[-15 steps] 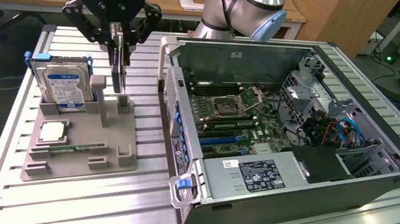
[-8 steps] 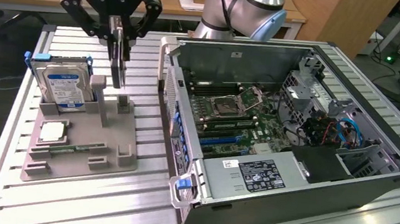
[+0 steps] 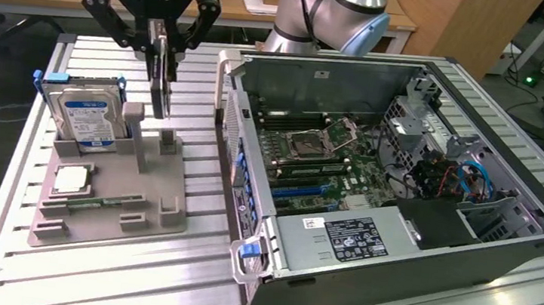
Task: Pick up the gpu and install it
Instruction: 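Pick up the gpu and move the gpu toward the slot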
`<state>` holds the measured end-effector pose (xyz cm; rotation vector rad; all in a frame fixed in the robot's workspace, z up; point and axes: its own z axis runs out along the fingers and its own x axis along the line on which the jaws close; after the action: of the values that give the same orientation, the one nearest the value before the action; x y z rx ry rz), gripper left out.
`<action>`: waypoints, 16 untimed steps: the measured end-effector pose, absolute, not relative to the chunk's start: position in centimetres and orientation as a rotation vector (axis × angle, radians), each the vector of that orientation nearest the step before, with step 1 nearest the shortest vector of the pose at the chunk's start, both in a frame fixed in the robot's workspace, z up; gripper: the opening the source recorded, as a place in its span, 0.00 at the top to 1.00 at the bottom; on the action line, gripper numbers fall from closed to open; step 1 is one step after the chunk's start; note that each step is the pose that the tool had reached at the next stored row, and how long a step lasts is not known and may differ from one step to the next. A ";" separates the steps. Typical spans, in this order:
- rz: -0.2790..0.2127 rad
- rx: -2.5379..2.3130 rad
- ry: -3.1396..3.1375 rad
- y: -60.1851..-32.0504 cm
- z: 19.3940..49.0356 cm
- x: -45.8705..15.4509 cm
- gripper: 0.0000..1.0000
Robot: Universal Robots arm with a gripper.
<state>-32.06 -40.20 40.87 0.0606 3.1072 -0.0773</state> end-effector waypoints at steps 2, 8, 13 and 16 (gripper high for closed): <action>-0.077 0.061 3.107 -40.2 40.9 -32.0 0.72; -0.077 0.061 3.107 -40.2 40.9 -31.5 0.72; -0.077 0.061 3.107 -40.2 40.9 -31.1 0.72; -0.077 0.061 3.107 -40.2 40.9 -30.9 0.72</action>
<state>-30.95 -40.20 40.86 0.0606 3.1071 -0.0773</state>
